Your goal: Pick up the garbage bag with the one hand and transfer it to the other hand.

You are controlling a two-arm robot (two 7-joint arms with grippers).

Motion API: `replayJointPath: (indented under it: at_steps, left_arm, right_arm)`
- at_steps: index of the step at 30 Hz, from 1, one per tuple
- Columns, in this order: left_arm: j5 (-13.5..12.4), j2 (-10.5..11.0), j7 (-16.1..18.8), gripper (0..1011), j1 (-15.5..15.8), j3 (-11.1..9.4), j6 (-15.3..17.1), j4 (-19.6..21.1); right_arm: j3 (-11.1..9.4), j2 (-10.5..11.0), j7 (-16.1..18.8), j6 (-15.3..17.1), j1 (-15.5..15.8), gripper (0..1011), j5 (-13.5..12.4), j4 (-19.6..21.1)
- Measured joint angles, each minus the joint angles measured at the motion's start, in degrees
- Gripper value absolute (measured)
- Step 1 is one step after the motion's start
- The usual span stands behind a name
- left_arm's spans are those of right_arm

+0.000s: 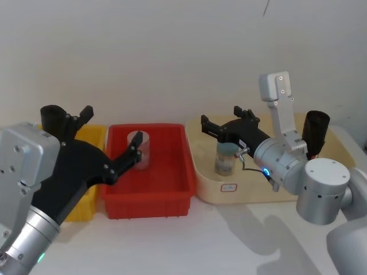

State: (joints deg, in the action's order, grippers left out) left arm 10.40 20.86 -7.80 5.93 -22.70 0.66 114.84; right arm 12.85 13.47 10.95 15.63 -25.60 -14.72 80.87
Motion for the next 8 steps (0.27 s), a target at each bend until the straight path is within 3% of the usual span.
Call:
replayJointPath:
  at_steps: [8]
  left_arm:
    - [-0.01,0.0,0.0,1001,0.0,0.0,0.0,0.0]
  right_arm:
    - [0.0,-0.04,0.19,0.04,0.15,1001,-0.07,0.34]
